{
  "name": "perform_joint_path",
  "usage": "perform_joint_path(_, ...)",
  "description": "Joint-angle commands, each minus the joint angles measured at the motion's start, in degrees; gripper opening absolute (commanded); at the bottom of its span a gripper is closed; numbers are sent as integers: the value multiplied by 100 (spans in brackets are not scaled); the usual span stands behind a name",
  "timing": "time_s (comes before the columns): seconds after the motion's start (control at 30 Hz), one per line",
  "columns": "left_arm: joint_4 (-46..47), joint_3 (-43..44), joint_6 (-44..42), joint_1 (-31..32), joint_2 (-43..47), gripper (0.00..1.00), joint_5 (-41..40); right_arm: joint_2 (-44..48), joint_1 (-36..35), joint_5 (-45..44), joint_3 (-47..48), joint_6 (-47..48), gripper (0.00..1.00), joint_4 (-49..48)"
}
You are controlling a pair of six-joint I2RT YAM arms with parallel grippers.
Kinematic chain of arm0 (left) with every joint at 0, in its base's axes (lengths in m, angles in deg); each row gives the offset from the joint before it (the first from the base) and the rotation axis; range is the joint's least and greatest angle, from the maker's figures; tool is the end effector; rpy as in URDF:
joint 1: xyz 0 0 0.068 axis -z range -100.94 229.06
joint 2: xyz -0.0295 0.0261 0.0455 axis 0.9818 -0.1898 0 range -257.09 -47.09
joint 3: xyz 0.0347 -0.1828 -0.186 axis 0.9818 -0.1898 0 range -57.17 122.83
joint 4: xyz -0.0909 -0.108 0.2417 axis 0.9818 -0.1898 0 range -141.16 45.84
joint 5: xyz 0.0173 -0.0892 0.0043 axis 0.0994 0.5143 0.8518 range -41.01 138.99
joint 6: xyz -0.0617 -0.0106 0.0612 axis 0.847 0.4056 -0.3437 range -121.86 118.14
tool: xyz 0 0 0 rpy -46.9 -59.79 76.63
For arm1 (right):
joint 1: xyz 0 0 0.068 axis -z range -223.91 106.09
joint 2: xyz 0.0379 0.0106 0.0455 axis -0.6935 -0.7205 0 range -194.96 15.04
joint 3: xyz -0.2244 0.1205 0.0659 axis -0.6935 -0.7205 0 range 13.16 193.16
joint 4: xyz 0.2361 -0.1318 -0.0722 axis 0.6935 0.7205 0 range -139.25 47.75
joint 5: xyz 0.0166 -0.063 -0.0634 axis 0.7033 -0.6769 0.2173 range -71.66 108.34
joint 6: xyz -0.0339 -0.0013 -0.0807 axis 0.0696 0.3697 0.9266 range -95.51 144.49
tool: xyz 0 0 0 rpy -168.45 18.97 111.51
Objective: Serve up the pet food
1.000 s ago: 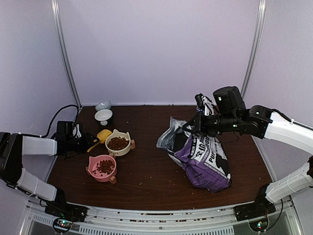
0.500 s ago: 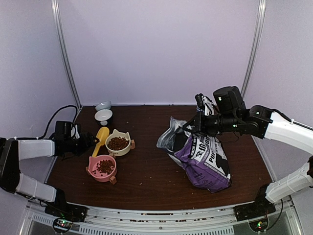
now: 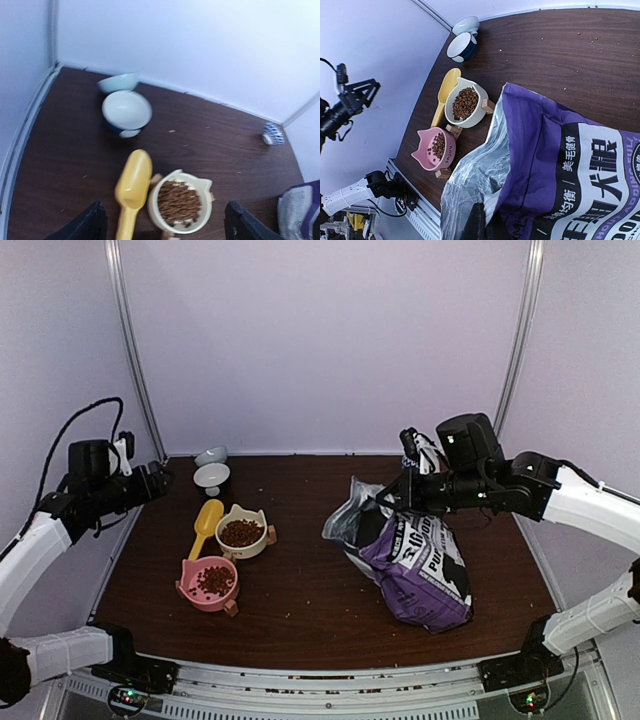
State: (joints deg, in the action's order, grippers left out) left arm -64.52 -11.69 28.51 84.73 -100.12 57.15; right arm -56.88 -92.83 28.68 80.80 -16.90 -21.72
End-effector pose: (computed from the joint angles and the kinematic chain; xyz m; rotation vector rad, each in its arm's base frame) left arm 0.2684 -0.0377 0.2704 -0.3600 2.0649 -0.5320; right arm 0.2111 0.2634 0.3157 -0.2698 2.3139 1.0666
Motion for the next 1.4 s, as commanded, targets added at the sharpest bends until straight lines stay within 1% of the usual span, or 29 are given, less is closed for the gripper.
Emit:
perform_joint_path(0.0, -496, 1008, -126, 1290, -78, 84, -259, -48, -154, -452, 459, 305, 0, -154)
perform_joint_path(0.1, -281, 1327, 375, 2489, -485, 83, -354, -205, -305, -677, 633, 319, 0, -36)
perform_joint_path(0.2, 500, 1342, 935, 3382, -977, 83, -111, -309, -455, -746, 737, 295, 0, -4)
perform_joint_path(0.3, 1131, 1375, 1458, 3963, -1503, 83, 180, -376, -628, -864, 742, 244, 0, -89)
perform_joint_path(0.4, 1467, 1526, 1721, 4349, -2083, 83, 407, -478, -753, -959, 754, 187, 0, -162)
perform_joint_path(0.57, 1617, 1681, 1952, 4545, -2706, 83, 710, -630, -832, -899, 809, 195, 0, -218)
perform_joint_path(0.7, 1505, 1734, 1980, 4548, -2936, 83, 779, -662, -847, -894, 822, 244, 0, -187)
perform_joint_path(0.87, 1492, 1778, 2068, 4578, -3198, 84, 1067, -683, -850, -894, 828, 249, 0, -195)
perform_joint_path(1.0, 1124, 1879, 2026, 4649, -3461, 81, 1231, -670, -853, -921, 850, 254, 0, -197)
perform_joint_path(1.13, 677, 1876, 1829, 4731, -3503, 77, 1281, -632, -849, -990, 852, 247, 0, -169)
perform_joint_path(1.23, 634, 1841, 1797, 4746, -3558, 73, 1473, -592, -852, -1029, 820, 254, 0, -173)
perform_joint_path(1.37, 1012, 1922, 1874, 4874, -3753, 52, 1863, -452, -847, -1101, 655, 221, 0, -280)
